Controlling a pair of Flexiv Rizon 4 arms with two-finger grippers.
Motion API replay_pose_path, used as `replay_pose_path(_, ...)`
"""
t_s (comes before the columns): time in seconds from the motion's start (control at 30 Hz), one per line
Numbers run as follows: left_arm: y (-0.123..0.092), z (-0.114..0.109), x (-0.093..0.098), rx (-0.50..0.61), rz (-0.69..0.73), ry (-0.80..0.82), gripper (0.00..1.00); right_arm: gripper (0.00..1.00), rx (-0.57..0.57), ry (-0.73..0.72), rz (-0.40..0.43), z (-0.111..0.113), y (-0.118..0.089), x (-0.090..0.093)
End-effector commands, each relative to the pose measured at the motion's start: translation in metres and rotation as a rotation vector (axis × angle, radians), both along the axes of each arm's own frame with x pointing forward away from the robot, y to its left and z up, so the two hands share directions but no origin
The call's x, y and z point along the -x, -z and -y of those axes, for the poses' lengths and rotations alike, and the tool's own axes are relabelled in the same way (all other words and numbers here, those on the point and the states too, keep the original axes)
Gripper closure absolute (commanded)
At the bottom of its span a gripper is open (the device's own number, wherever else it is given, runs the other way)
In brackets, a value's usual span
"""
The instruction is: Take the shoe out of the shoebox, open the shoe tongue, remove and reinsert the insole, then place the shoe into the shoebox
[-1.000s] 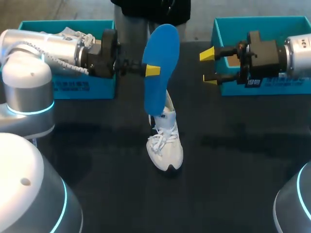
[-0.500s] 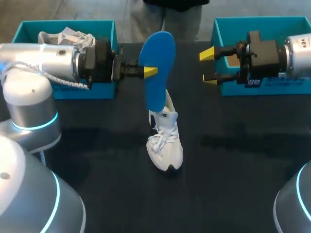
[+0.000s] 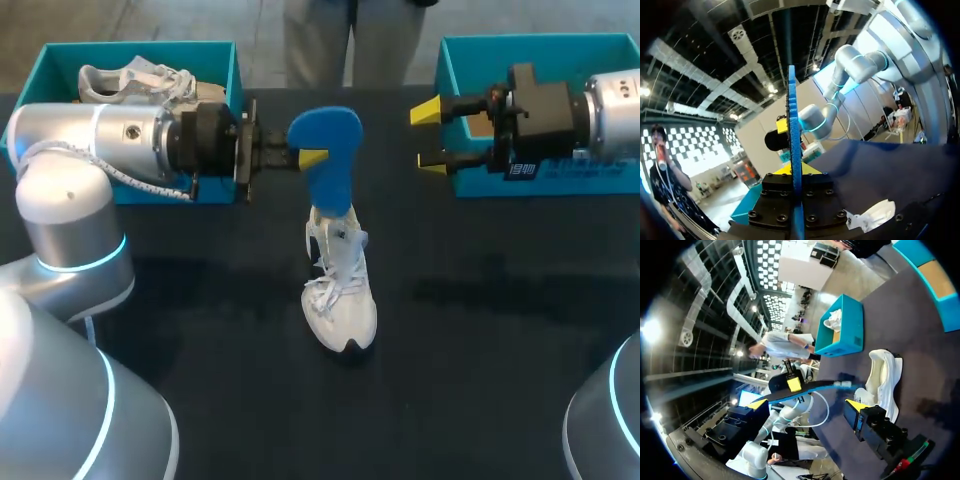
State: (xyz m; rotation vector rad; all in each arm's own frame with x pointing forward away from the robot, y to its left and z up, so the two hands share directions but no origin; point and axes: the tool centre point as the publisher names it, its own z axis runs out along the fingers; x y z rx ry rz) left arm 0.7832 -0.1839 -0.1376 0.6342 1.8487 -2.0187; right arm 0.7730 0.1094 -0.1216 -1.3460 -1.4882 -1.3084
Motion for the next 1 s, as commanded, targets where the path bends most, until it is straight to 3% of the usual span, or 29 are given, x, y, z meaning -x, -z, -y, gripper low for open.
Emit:
replay_pose_path(0.03,0.0071,0.0027,-0.0046,0.079,0.186,0.012,1.0,0.0,0.0,0.001,0.001,-0.0015,0.001,-0.0005)
replay_pose_path(0.4,-0.0004,0.0047,-0.0068,0.199,0.546,0.057,1.0,0.0,0.0,0.001,0.001,-0.0015,0.001,-0.0005)
replay_pose_path(1.0,-0.0004,0.0047,-0.0068,0.199,0.546,0.057,1.0,0.0,0.0,0.001,0.001,-0.0015,0.001,-0.0005)
